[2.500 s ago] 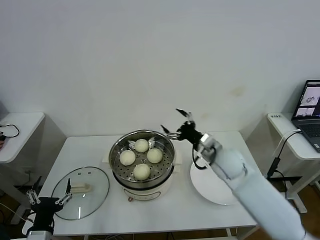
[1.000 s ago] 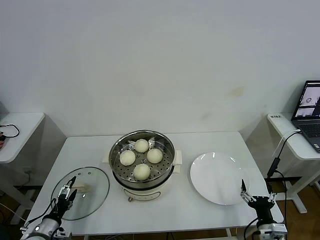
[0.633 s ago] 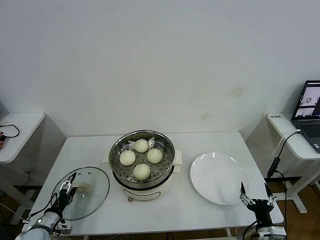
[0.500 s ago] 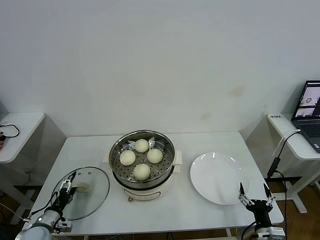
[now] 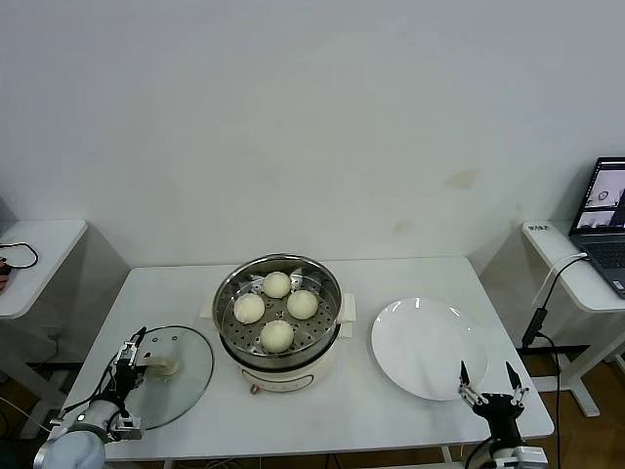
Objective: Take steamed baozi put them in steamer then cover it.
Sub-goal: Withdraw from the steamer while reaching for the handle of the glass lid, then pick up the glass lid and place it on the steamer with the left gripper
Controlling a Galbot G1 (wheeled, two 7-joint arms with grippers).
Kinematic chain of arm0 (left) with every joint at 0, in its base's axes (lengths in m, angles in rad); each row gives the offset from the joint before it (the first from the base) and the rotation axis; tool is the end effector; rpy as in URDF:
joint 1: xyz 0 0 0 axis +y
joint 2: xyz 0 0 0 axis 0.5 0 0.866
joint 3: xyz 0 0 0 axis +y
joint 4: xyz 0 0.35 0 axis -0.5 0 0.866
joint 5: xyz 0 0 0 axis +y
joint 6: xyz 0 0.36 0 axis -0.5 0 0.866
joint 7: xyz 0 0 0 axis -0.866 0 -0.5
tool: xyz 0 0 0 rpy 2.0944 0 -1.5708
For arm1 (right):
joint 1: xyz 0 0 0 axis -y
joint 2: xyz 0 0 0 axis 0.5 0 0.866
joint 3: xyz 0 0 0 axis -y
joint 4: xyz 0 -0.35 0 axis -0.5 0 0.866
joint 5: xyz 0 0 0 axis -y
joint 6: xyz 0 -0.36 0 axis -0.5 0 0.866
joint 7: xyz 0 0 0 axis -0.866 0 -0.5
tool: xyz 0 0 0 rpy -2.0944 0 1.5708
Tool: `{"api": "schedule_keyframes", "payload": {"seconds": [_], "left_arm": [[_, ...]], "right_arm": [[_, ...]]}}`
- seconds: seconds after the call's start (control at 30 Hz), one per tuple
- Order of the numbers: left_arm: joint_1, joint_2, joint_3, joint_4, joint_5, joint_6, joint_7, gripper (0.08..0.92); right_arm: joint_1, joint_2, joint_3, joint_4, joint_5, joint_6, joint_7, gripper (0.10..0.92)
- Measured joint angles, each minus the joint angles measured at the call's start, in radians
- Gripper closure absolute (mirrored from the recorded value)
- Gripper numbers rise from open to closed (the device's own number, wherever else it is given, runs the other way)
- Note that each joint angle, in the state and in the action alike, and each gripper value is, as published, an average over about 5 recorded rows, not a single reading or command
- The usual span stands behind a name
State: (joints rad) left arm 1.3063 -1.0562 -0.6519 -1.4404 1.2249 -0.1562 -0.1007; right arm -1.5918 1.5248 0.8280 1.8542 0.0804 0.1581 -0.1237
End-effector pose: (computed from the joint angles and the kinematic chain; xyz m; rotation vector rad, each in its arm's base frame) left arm 0.2594 0.2351 -0.4029 -0.2616 -1.9328 -2.2591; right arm 0.1555 -0.1150 -0.3798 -0.2120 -3.0401 0.1531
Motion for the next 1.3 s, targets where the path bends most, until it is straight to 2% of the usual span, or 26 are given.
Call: {"api": "schedule_keyframes", "payload": {"seconds": [0.13, 0.23, 0.87, 0.97, 1.3], "left_arm": [[-0.005, -0.004, 0.004, 0.008, -0.018, 0.003, 0.004, 0.181], [-0.008, -0.005, 0.006, 0.016, -0.028, 0.004, 0.006, 0.229], [-0.017, -0.039, 0.002, 0.067, -0.054, -0.016, -0.034, 0.778], [-0.011, -0.047, -0.003, 0.061, -0.064, -0.018, -0.048, 0.839], [0.031, -0.079, -0.036, 0.006, -0.104, -0.023, -0.116, 0.85]], "right_arm": [[-0.001, 0.0, -0.004, -0.001, -0.003, -0.001, -0.001, 0.202], [-0.003, 0.0, -0.006, 0.0, -0.004, -0.002, -0.002, 0.203], [-0.02, -0.001, -0.028, 0.022, -0.012, -0.008, -0.003, 0.203], [-0.024, -0.003, -0.028, 0.027, -0.012, -0.009, -0.003, 0.203], [-0.033, -0.013, -0.028, 0.043, -0.012, -0.005, -0.004, 0.203]]}}
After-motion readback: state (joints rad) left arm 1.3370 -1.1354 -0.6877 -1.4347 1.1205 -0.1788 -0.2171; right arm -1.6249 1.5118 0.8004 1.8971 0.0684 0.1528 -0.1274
